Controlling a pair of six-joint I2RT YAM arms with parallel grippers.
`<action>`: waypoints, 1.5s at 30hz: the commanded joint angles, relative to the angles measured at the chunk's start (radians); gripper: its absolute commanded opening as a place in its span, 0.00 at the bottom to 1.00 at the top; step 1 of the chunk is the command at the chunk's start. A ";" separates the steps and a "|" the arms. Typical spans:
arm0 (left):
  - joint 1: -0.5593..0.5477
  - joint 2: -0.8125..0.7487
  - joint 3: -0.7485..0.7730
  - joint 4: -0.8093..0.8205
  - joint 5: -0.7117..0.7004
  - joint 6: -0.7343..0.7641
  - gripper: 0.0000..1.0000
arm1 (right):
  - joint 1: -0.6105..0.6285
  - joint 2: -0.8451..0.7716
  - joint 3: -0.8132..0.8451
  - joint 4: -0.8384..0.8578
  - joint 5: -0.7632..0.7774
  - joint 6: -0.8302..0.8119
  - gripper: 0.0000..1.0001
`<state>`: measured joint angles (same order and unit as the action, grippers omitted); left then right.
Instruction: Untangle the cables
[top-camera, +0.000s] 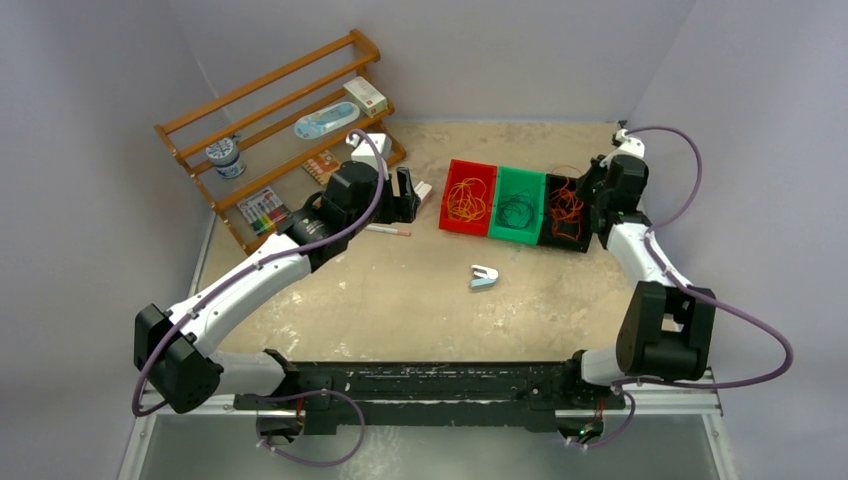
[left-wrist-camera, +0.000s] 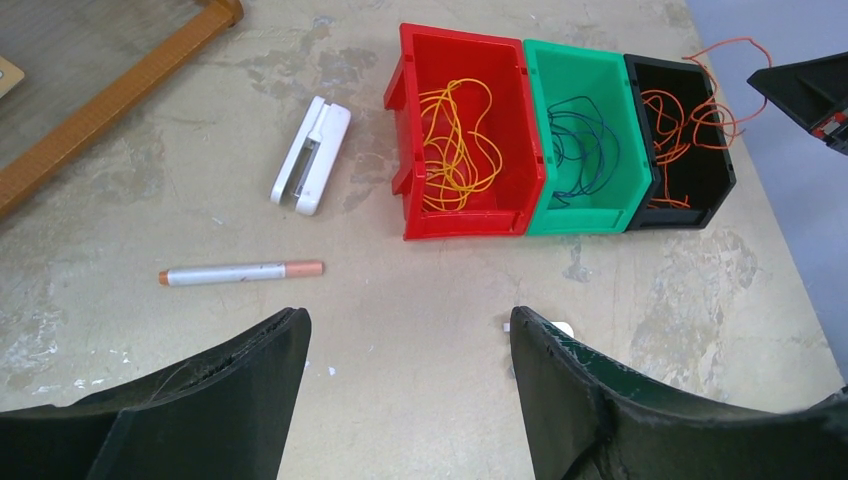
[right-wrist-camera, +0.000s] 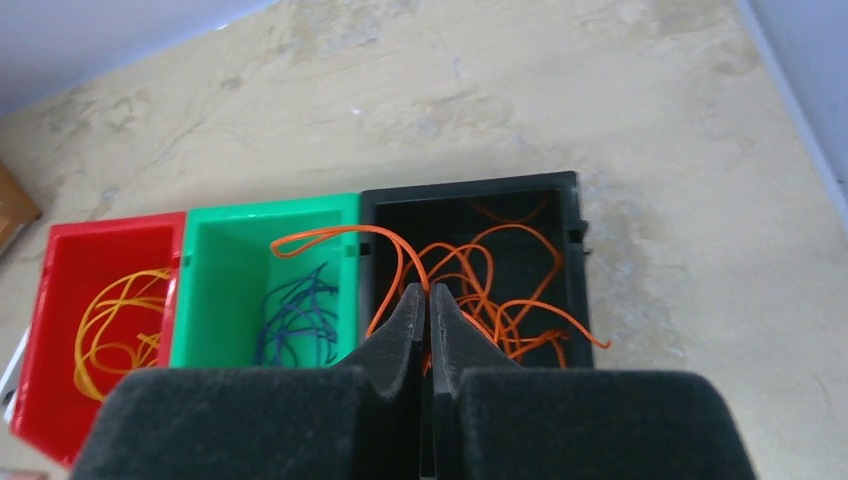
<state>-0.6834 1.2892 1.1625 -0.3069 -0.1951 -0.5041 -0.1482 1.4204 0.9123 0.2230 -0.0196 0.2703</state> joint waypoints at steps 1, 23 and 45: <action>-0.004 0.001 0.008 0.027 -0.017 0.018 0.72 | 0.023 0.022 0.047 0.024 -0.072 -0.014 0.00; -0.004 0.020 0.006 0.021 -0.028 0.015 0.72 | 0.061 0.110 0.046 -0.090 0.335 -0.015 0.00; -0.004 0.042 -0.005 -0.008 -0.095 -0.002 0.72 | 0.147 0.368 0.187 -0.239 0.306 -0.072 0.06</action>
<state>-0.6834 1.3205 1.1625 -0.3241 -0.2436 -0.5045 -0.0002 1.8145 1.0657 -0.0055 0.2958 0.2062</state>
